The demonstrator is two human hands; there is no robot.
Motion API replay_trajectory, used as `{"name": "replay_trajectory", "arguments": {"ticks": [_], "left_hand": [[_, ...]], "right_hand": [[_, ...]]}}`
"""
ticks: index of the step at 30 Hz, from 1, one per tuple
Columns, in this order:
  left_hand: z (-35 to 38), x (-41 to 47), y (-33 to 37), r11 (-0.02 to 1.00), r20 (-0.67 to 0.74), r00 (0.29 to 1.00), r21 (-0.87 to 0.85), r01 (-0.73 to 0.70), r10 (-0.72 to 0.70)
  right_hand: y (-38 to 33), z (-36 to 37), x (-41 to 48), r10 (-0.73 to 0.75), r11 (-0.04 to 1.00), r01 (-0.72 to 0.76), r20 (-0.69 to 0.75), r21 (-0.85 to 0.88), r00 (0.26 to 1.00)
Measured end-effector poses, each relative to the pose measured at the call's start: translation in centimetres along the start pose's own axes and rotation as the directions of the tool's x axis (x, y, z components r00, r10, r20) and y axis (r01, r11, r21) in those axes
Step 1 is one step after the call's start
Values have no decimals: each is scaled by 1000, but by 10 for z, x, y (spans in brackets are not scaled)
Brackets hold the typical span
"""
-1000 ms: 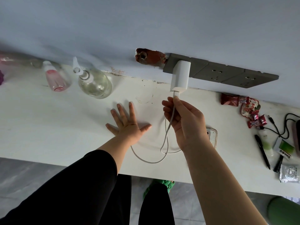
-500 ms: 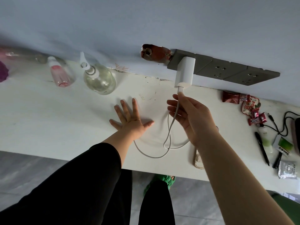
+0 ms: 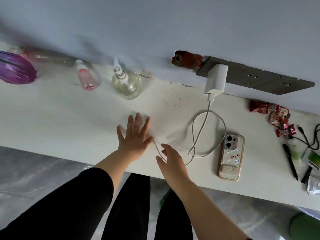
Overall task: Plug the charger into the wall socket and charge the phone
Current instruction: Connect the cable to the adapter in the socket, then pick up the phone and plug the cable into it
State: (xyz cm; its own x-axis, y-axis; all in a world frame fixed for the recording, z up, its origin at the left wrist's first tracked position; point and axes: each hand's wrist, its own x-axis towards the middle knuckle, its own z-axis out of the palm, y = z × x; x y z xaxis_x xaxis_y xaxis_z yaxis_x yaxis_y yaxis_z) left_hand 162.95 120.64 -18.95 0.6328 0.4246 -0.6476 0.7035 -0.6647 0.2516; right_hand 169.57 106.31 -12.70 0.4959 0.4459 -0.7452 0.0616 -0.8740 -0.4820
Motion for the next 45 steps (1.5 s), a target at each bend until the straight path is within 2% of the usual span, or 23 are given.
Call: {"name": "replay_trajectory", "arguments": {"ticks": [2,5,9,12,15,19,24,27,29,33,35,37,39,40,42,45], "left_hand": [[4,1,-4,1000,-23,999,3,-30,30],[6,4,-6,999,-43,998,16,-41,42],[0,3,-4,999,3,999,27,-32,32],[-9,-1,1,999,32,999,33,-26,25],[-27,-8,13,1000,65,998,-14,9,-8],[-49,-32,48,983,28,1000,-184,-10,15],[-61,-81,120,895,-22,986,-417,-160,166],[-54,-102,171,823,-91,964,-504,-262,252],[-45,-104,202,782,-123,939,-524,-336,321],[-18,-82,260,780,-156,880,-414,-470,448],[-1,-67,286,818,-54,864,-296,-493,500],[19,-52,308,860,99,854,-70,-506,511],[34,-41,324,839,183,851,162,-519,492],[40,-36,331,814,193,840,211,-540,507],[48,-31,340,780,128,797,165,-604,590],[54,-25,335,750,-39,749,59,-659,661]], "right_hand": [[4,10,13,66,997,-64,49,-29,997],[5,14,18,93,995,-92,24,-28,995],[0,2,-6,-39,997,46,-119,57,992],[-8,-14,-39,-111,951,187,-295,245,949],[-11,-38,-71,-36,857,262,-456,443,889],[2,-76,-98,191,708,283,-561,647,805],[47,-119,-113,492,491,189,-450,851,745],[80,-140,-119,561,365,185,-375,912,738],[104,-151,-123,568,328,167,-336,930,751],[154,-165,-129,568,315,91,-264,945,779],[176,-167,-128,573,306,80,-251,949,780],[194,-166,-123,584,314,58,-240,948,776],[210,-162,-116,591,312,24,-214,950,778],[216,-159,-113,595,301,11,-197,954,780],[230,-155,-106,615,272,-4,-171,962,770],[254,-157,-100,694,209,29,-169,977,700]]}}
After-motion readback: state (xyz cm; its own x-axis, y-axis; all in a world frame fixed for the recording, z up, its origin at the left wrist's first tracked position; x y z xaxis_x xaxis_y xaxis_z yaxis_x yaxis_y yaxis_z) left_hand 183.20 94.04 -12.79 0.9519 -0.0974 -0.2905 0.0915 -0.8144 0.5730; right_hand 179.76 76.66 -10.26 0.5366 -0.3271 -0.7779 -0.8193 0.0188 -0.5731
